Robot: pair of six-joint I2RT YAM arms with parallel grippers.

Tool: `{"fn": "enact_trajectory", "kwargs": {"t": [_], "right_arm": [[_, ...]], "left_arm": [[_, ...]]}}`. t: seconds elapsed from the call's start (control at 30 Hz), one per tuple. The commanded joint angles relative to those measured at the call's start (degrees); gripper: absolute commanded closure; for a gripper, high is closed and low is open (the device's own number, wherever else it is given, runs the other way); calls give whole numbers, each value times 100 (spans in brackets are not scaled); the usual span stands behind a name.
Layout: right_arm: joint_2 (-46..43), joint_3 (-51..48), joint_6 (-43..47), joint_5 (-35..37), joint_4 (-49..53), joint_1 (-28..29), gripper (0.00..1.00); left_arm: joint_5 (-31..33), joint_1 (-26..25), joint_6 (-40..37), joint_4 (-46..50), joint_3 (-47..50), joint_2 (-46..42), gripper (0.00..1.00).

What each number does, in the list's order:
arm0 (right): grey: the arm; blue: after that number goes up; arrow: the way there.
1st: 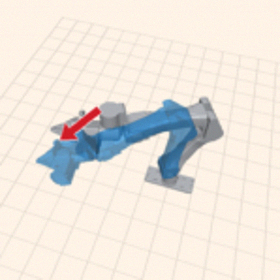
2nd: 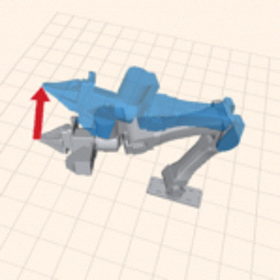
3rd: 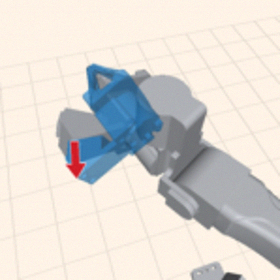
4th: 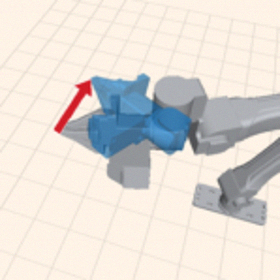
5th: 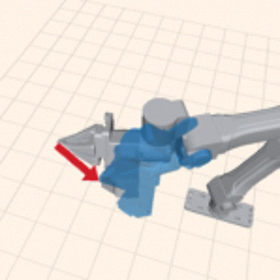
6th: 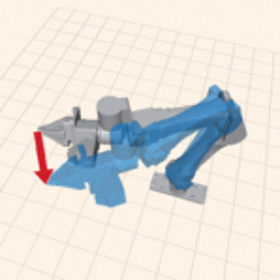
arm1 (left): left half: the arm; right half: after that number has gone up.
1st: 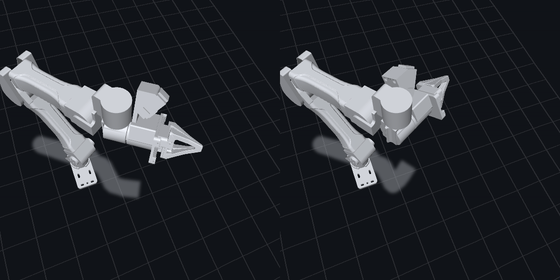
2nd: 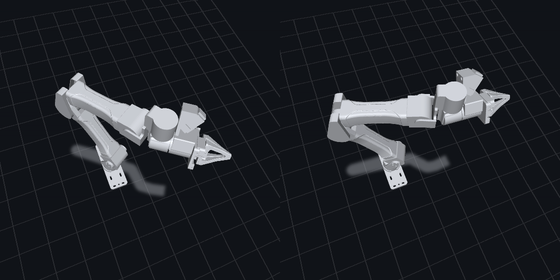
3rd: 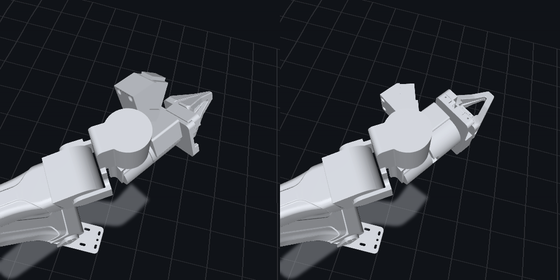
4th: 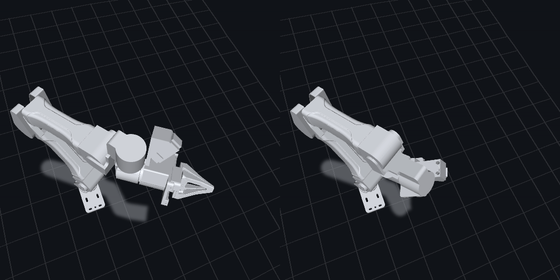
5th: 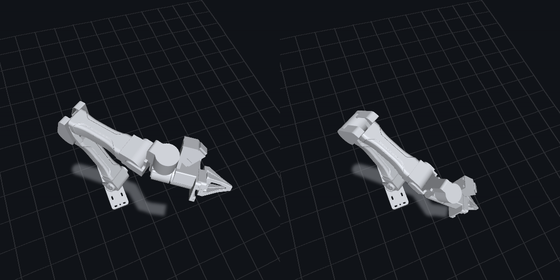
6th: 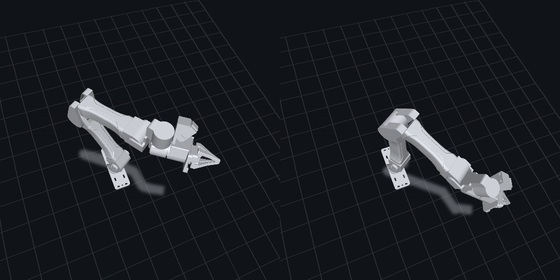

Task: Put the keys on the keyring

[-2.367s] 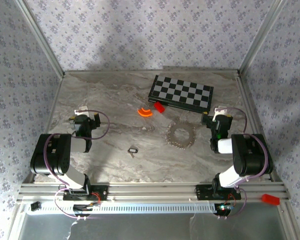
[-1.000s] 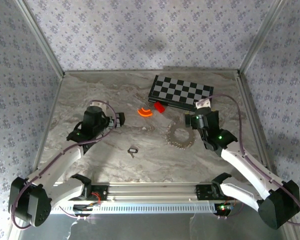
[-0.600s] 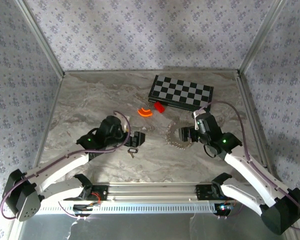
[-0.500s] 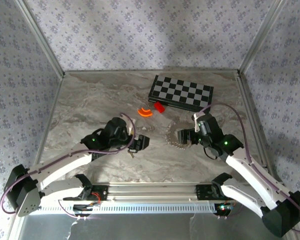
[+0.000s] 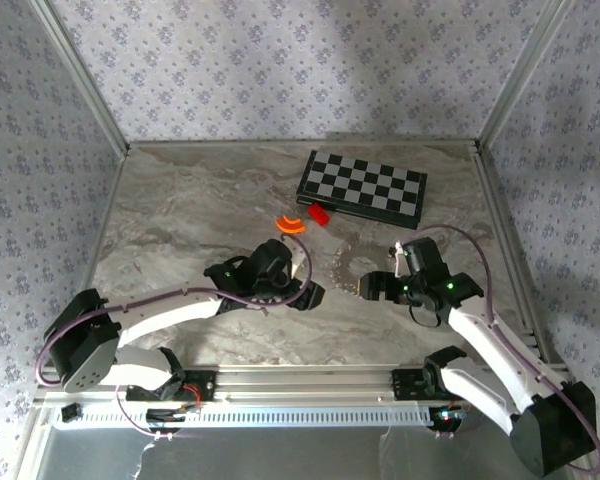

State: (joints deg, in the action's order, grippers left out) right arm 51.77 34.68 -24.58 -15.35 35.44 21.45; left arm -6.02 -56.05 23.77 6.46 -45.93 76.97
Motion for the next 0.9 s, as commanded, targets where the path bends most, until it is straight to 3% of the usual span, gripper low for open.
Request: {"fn": "enact_trajectory", "kwargs": {"t": [0.0,0.33,0.57,0.87], "right_arm": [[286,-21,10,-345,-72,-135,17],[1346,375,351,-217,-270,-242,52],[1909,494,495,-287,-461,-316,65],[2444,562,552,-489,-823,-344,73]], "left_arm": [[-188,-52,-285,-531,28,-13,15],[-572,-55,-590,-1287,365,-77,18],[-815,-55,-620,-1461,488,-34,22],[-1069,-55,-475,-1727,663,-77,24]]}}
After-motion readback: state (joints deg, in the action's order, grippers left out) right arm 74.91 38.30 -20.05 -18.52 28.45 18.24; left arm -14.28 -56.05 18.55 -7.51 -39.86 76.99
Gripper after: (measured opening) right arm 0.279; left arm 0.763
